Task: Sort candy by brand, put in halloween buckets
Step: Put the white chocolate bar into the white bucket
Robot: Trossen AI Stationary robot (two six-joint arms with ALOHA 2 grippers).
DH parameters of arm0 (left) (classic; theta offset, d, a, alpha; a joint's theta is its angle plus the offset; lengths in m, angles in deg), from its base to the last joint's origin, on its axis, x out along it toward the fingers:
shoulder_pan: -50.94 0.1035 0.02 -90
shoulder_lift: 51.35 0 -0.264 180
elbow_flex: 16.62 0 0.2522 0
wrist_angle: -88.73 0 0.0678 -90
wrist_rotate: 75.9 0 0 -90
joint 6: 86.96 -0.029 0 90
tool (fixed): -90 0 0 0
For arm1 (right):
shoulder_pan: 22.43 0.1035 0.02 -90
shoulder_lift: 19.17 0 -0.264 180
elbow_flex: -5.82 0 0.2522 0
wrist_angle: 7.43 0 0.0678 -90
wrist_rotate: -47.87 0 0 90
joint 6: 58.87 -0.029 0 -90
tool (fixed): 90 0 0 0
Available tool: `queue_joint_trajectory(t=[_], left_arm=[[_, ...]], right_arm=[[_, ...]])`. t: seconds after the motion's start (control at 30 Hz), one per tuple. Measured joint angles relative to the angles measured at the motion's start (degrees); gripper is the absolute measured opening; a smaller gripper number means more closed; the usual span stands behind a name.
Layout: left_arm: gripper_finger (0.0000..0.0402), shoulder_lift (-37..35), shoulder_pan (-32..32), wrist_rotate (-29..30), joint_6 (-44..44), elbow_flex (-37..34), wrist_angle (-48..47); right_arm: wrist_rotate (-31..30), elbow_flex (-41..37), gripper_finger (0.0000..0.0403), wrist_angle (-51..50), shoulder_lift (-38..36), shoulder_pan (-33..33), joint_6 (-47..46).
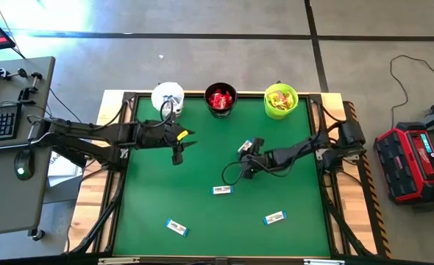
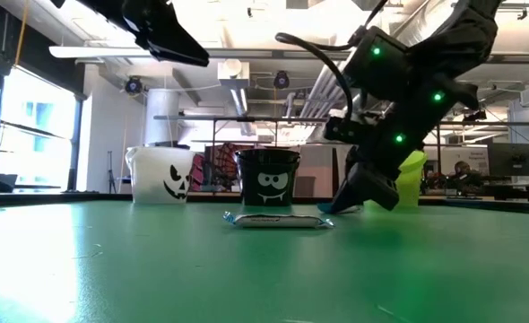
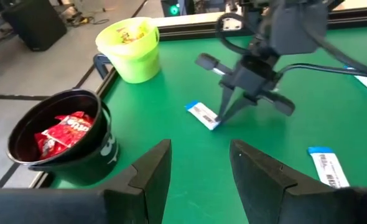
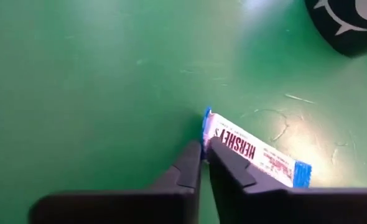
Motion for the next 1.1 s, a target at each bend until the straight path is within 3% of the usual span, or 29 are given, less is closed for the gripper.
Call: queue_joint_trajectory(t=[0.3, 0.7, 0.83, 1.1], left_arm=[[0.0156, 0.0, -1.64, -0.31, 0.24, 0.0, -0.18], [0.015, 2.34, -4.47, 0.92, -1.22, 0.09, -1.21], [0.0116, 2.34, -4.68, 3.77, -1.75, 0.09, -1.4], [0.0008, 2.13, -4.72, 5.49, -1.75, 0.08, -1.41]], right_arm=[[3.02, 0.52, 0.0001, 0.2, -2.08, 0.22, -0.59], [3.4, 11.25, 0.0, -2.4, -3.23, 2.08, 1.77], [3.77, 14.87, 0.0, -2.29, -3.23, 1.44, 2.01], [8.31, 19.83, 0.0, 1.18, -2.61, -2.31, 5.82]])
